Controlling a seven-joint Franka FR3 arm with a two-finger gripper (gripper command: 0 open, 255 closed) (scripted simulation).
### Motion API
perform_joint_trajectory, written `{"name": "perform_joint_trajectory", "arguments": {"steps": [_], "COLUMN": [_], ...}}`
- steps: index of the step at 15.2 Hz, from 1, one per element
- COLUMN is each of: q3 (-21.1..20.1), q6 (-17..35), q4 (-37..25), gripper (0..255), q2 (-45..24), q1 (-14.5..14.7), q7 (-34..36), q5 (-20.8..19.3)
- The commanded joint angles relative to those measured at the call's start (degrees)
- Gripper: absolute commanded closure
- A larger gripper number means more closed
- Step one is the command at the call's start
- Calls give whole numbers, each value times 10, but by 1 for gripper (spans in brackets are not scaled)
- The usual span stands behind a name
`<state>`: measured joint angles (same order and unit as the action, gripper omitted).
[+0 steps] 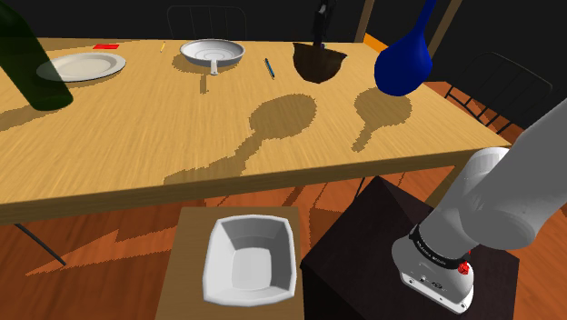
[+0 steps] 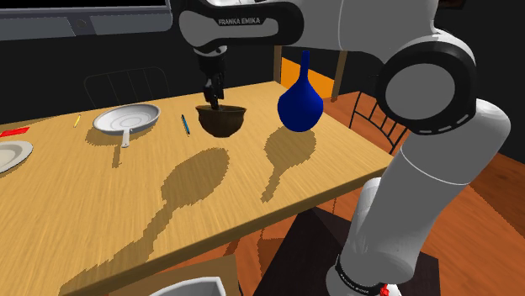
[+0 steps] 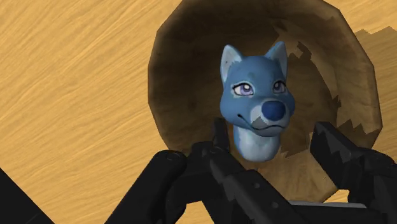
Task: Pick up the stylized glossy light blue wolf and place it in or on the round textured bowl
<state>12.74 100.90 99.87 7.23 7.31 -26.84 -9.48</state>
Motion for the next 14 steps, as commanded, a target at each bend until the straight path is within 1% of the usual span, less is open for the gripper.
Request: {"name": "perform_joint_trajectory", "arguments": {"steps": [1, 5, 9, 14], "q3": [0, 0, -5, -5], "q6": [0, 0, -74, -74], "q4": [0, 0, -82, -82], "gripper": [0, 0, 0, 0], "q2": [0, 0, -8, -8], "q1": [0, 0, 4, 4], "q7": [0, 0, -3, -3], "q5": [0, 0, 2, 2]}}
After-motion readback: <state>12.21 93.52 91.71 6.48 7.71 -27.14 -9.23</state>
